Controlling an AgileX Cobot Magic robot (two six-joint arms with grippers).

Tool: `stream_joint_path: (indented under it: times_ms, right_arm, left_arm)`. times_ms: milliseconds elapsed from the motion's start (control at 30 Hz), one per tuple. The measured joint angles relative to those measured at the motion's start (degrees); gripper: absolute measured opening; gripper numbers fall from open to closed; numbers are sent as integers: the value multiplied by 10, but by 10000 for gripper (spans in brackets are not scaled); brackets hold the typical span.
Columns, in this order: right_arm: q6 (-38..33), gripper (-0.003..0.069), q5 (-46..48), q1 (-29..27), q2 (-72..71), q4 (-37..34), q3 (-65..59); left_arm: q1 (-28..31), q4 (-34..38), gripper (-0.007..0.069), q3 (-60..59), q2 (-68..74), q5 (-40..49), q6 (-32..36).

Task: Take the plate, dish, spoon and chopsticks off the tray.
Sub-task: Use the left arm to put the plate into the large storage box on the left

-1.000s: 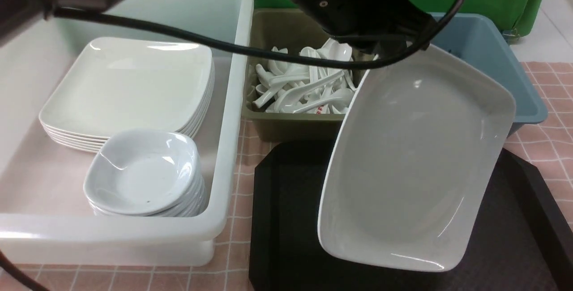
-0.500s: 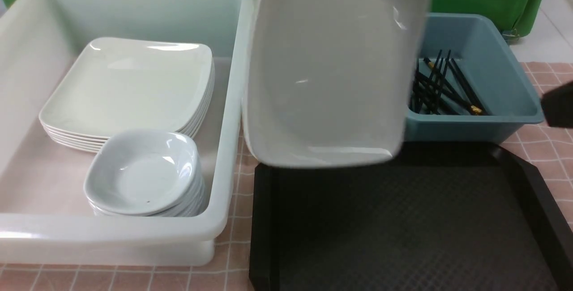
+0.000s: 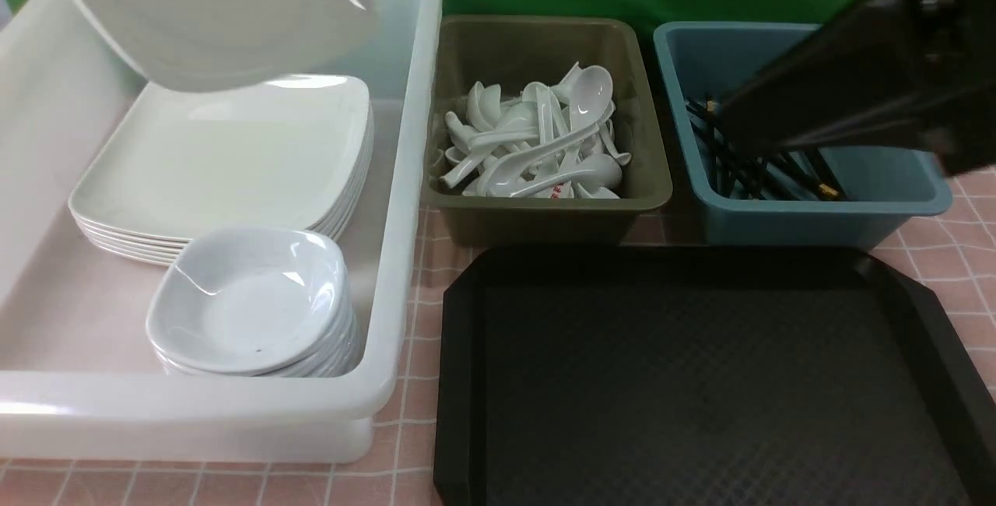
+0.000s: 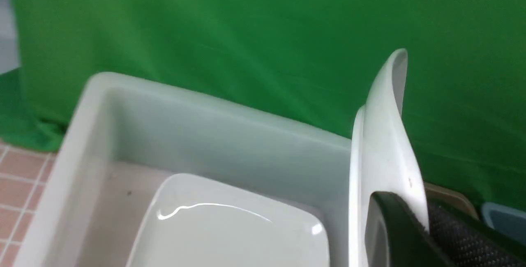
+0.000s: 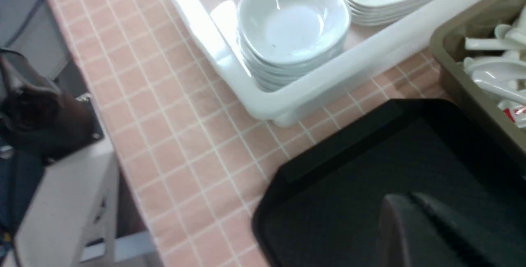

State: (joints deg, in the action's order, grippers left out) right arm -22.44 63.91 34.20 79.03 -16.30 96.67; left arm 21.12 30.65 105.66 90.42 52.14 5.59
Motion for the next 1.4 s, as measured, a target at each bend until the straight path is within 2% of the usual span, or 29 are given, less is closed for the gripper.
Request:
stream_joint_path:
  times_ms: [133, 267, 300, 333, 367, 433, 567, 967, 1033, 1200, 1233, 1333, 1367, 1400]
  right_arm:
    - [34, 30, 0, 45, 45, 59, 37]
    - [55, 30, -1, 67, 81, 69, 64]
    - [55, 30, -1, 67, 81, 69, 65]
    - [57, 30, -1, 71, 86, 70, 70]
    - [57, 30, -1, 72, 86, 71, 70]
    - [58, 30, 0, 72, 87, 71, 73]
    - [70, 30, 0, 72, 87, 73, 75]
    - [117, 30, -50, 72, 92, 73, 81]
    - [126, 30, -52, 72, 93, 73, 81]
    - [129, 30, -45, 72, 93, 71, 81]
    - [129, 30, -43, 72, 93, 70, 81]
    - [129, 30, -41, 72, 93, 69, 81]
    - [130, 30, -40, 72, 93, 69, 81]
    - [130, 30, -39, 72, 93, 69, 81]
  left_arm:
    - [39, 45, 18, -107, 0, -66, 18]
    - [41, 149, 23, -256, 4, -181, 66]
    - [40, 157, 23, -256, 4, -187, 66]
    - [34, 233, 23, -308, 7, -231, 110]
    - [34, 233, 23, -313, 8, -236, 115]
    - [21, 336, 23, -361, 9, -295, 194]
    - [12, 380, 23, -388, 16, -354, 241]
    - [10, 337, 20, -391, 82, -338, 241]
    - [10, 311, 48, -391, 95, -336, 238]
    - [10, 256, 154, -391, 108, -315, 210]
    - [10, 224, 223, -391, 110, -301, 191]
    - [10, 158, 342, -390, 110, -285, 168]
    - [10, 158, 351, -390, 110, -283, 167]
    - [10, 113, 414, -384, 109, -267, 152]
